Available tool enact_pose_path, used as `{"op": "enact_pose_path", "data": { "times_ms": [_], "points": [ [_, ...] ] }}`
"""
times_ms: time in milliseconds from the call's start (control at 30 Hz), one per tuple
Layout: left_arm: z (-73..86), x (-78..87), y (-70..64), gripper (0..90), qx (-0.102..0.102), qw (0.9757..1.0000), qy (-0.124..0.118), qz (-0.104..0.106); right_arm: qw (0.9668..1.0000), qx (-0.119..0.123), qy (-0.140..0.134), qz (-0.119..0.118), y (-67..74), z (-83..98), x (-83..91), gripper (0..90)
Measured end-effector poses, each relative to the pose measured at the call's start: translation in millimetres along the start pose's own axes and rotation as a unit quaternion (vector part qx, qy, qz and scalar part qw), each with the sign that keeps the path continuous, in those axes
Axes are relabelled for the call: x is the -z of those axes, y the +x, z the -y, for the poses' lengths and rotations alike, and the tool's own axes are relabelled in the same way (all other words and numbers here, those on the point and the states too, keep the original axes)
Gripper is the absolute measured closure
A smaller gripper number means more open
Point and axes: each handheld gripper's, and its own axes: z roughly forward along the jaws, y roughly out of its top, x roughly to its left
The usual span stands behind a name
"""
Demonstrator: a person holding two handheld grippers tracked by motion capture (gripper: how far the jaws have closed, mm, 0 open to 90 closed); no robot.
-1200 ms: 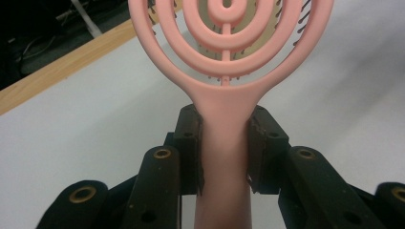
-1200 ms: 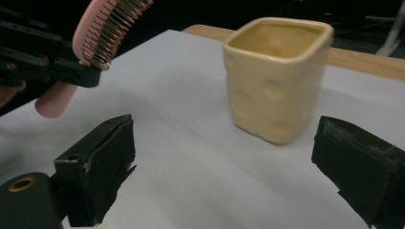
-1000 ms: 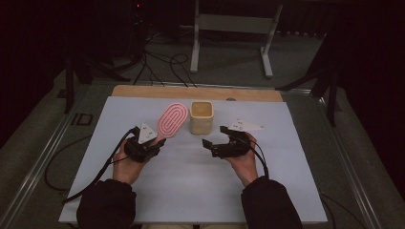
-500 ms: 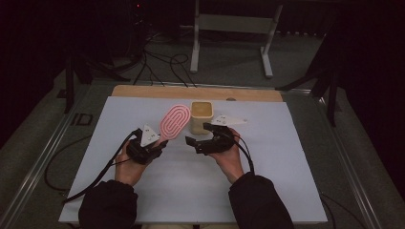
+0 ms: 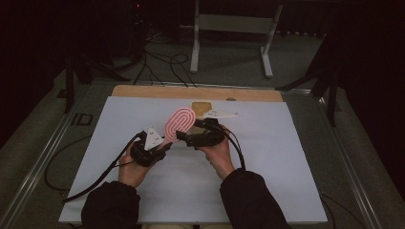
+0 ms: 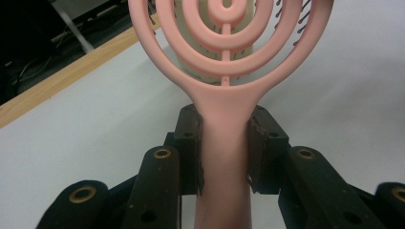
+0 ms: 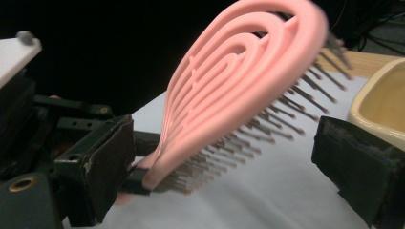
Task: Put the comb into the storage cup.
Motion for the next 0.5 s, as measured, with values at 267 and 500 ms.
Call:
{"op": "enact_pose_path", "data": {
  "times_ms": [267,500],
  "points": [
    [-1.7,1.1,-5.0,69.9,-0.012,0.9999,-0.011,0.005,0.9998,-0.015,-0.002,-0.014,2.5,-4.8,-5.7,19.2],
    [-1.4,1.4,-6.1,69.9,-0.017,0.9997,-0.017,0.005,0.9992,-0.031,-0.003,-0.024,1.2,-6.3,-5.6,47.2]
  ]
}}
